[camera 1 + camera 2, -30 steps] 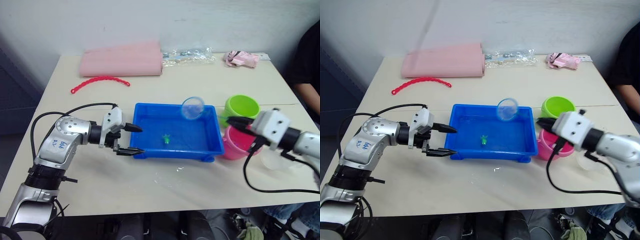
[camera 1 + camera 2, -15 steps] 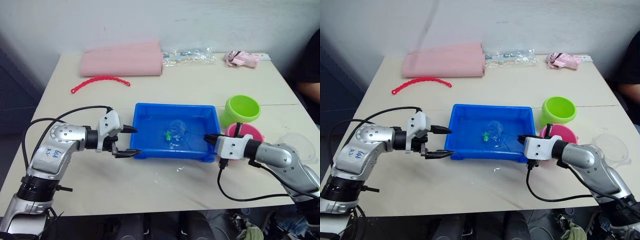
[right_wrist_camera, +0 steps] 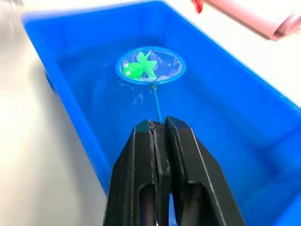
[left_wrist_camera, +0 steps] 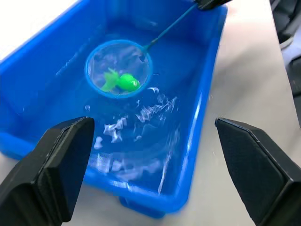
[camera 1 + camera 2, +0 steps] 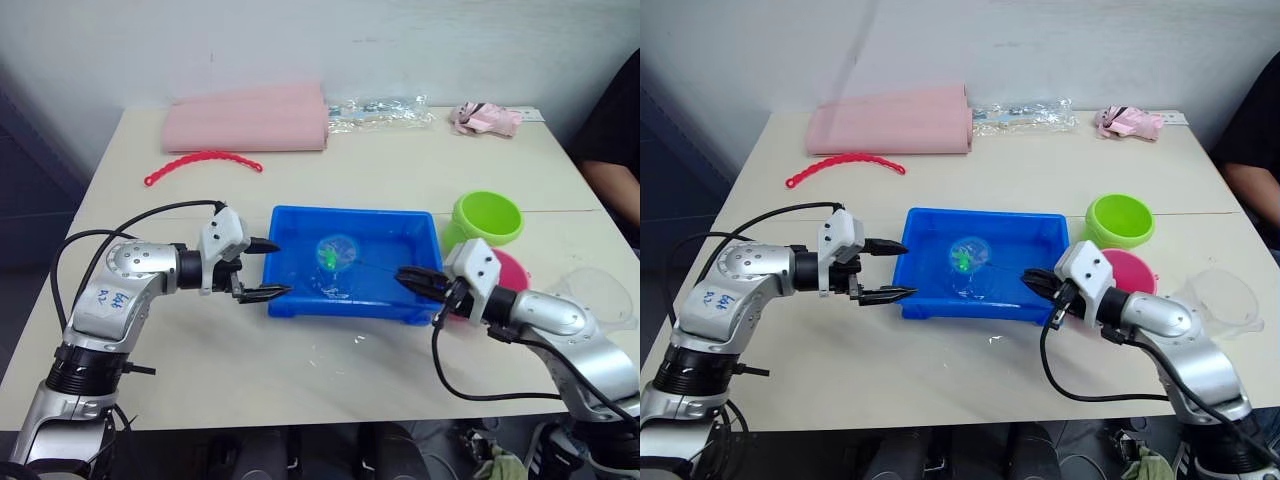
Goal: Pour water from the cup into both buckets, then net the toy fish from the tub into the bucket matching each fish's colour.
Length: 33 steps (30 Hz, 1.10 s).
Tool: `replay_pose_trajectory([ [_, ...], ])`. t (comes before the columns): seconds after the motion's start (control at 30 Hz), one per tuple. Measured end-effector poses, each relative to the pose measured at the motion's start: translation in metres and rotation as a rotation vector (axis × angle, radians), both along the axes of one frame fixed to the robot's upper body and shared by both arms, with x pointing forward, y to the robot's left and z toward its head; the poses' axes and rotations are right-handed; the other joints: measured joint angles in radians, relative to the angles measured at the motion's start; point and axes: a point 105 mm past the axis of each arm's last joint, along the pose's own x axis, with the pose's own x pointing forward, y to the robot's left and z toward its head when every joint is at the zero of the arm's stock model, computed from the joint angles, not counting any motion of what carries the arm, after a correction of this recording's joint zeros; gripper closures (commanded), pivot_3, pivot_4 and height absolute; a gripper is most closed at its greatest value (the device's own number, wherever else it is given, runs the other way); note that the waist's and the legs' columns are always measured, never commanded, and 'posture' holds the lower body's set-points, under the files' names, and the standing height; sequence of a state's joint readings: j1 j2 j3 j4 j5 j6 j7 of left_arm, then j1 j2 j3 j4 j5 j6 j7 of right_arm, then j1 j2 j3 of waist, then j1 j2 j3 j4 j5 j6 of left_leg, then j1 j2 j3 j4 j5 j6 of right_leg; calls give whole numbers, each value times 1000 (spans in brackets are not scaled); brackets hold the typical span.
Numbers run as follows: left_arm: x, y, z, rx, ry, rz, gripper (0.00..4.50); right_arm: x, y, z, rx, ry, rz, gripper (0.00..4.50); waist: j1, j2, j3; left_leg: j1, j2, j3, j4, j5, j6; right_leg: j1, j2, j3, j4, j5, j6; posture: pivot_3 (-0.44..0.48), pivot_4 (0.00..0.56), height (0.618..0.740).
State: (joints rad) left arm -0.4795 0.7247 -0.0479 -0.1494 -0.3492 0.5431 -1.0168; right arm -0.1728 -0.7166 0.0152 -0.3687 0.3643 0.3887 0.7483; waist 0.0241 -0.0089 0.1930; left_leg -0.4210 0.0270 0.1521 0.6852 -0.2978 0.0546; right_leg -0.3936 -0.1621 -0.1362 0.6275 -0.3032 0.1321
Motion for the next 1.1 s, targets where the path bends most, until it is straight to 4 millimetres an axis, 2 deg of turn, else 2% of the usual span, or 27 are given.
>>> replay_pose_trajectory([
  [0.17, 3, -6, 4, -27, -8, -13, 31, -7, -1, 13, 64, 34, 2, 4500, -1, 0, 0, 0, 0, 0, 0, 0, 0, 0, 0, 0, 0, 0, 0, 0, 150, 738],
  [0.23, 13, -28, 21, -144, -13, -69, 31, -18, -21, 35, 112, 80, -89, 4500, 3, -1, 0, 0, -1, 0, 0, 0, 0, 0, 0, 0, 0, 0, 0, 0, 150, 738],
  [0.27, 14, -30, 22, -148, -13, -72, 31, -18, -22, 37, 113, 76, -93, 4500, 3, -1, 0, 0, -1, 0, 0, 0, 0, 0, 0, 0, 0, 0, 0, 0, 150, 738],
  [0.33, 18, -42, 33, -205, -10, -107, 31, -21, -37, 51, 103, 42, -153, 4500, 4, -1, 0, 0, -1, 0, 0, 0, 1, 0, -1, 0, 0, 0, 1, 0, 150, 738],
  [0.37, 21, -58, 44, -264, 1, -164, 31, -25, -64, 66, 72, 18, -269, 4500, 0, -2, -1, 0, -1, 1, -1, 0, 1, -1, 0, 0, 0, 0, 1, 0, 150, 738],
  [0.4, 21, -61, 45, -272, 5, -177, 31, -25, -70, 69, 64, 10, -292, 4500, 1, -2, -1, 0, -1, 1, -1, 0, 1, 0, 0, 0, 0, 0, 1, 0, 150, 738],
  [0.43, 21, -67, 47, -281, 11, -206, 31, -28, -85, 84, 51, -42, -355, 4500, 2, -2, -1, 0, -1, 1, -1, 0, 1, 0, 0, 0, -1, 0, 1, 0, 150, 738],
  [0.57, 24, -80, 47, -297, 20, -258, 31, -34, -119, 96, -37, -99, -505, 4500, 2, -2, -1, 0, -1, 1, -1, 0, 1, 0, 0, 0, -1, 0, 1, 0, 150, 738],
  [0.7, 26, -87, 46, -300, 14, -281, 31, -29, -153, 103, -200, -205, -653, 4500, -1, -2, -1, 0, -1, 2, -1, 0, 1, 0, 0, 1, -1, 0, 1, 0, 150, 738],
  [0.8, 27, -87, 46, -298, 10, -284, 31, -27, -160, 106, -279, -250, -672, 4500, -1, -2, -1, 0, -1, 2, -1, 0, 1, 0, 0, 1, -1, 0, 1, 0, 150, 738],
  [0.9, 27, -89, 49, -294, -7, -292, 31, -20, -164, 103, -465, -341, -654, 4500, -1, -2, -1, 0, -1, 2, -1, 0, 1, 0, 0, 1, -1, 0, 1, 0, 150, 738],
  [0.97, 27, -89, 50, -294, -7, -292, 31, -19, -163, 101, -514, -352, -637, 4500, -1, -2, -1, 0, -1, 2, -1, 0, 1, 0, 0, 1, -1, 0, 1, 0, 150, 738],
  [1.1, 26, -89, 50, -292, -13, -293, 31, -8, -156, 78, -1199, -603, -333, 4500, -3, -1, -1, 0, -1, 2, -1, 0, 1, 0, -1, 1, -1, 0, 1, 0, 150, 738],
])
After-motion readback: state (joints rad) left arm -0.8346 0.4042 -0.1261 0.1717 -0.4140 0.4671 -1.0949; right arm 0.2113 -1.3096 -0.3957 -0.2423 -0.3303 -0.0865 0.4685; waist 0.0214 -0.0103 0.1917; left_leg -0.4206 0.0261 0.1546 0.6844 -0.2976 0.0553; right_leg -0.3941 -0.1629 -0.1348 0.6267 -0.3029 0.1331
